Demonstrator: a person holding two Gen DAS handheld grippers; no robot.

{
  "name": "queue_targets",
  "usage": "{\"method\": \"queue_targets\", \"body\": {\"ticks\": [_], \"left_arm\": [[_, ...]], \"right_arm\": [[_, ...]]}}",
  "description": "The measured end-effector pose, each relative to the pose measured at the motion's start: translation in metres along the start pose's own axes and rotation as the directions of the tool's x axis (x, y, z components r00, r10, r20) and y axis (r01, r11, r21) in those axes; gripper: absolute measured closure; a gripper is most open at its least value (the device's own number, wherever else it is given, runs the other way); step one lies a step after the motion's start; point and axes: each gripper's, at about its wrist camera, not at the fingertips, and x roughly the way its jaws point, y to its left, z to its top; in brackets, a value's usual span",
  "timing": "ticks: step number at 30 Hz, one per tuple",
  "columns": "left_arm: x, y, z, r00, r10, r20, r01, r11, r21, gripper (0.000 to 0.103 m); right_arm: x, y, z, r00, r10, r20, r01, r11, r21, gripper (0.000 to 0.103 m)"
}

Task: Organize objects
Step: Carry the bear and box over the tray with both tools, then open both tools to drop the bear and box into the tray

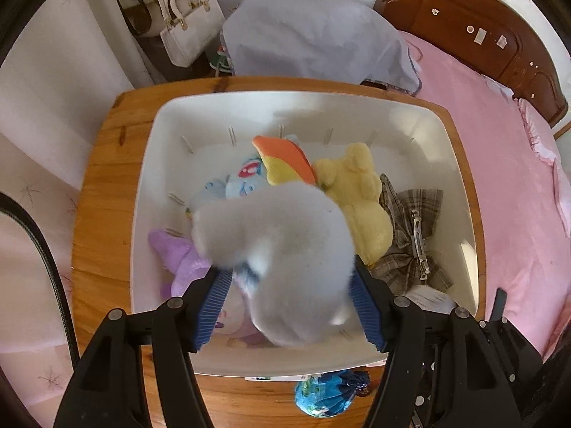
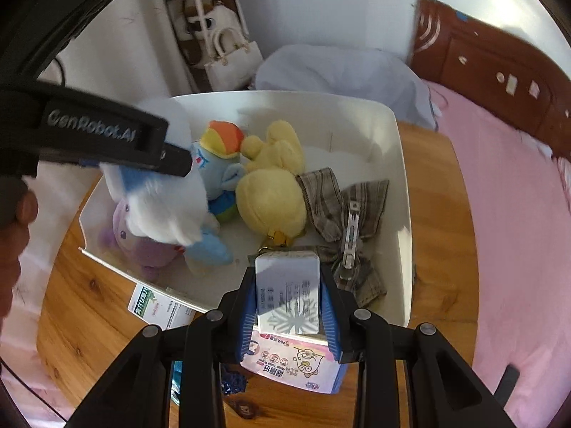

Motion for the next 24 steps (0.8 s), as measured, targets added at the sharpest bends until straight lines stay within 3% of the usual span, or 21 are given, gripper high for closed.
{"method": "queue_targets", "body": {"ticks": [5,9,11,17,24], "left_arm": [[-0.006,0.001,-0.002,0.999,0.012,0.044,-0.013,1.000,0.021,0.029],[-0.015,0.008,-0.005,0.995,0.023,0.098,-0.024,1.000,0.005,0.028],[-0.022,0.014,-0.008,0.988,0.070,0.140,-0.069,0.998,-0.014,0.028],[-0.045,0.037,-0.023,0.954,0.086,0.286,-0.059,0.993,-0.099,0.027],[-0.054,0.055,-0.045,0.951,0.058,0.303,-0.037,0.997,-0.075,0.027]], "right_arm": [[-0.003,0.000,0.001,1.000,-0.023,0.018,0.023,1.000,0.018,0.047],[-0.003,-0.002,0.002,0.998,-0.055,0.023,0.054,0.998,0.036,0.039],[-0.004,-0.003,0.002,0.997,-0.074,0.032,0.072,0.996,0.054,0.031],[-0.003,-0.005,0.001,0.992,-0.114,0.046,0.110,0.990,0.094,0.031],[-0.003,-0.009,0.002,0.989,-0.143,0.045,0.137,0.983,0.119,0.029]]}}
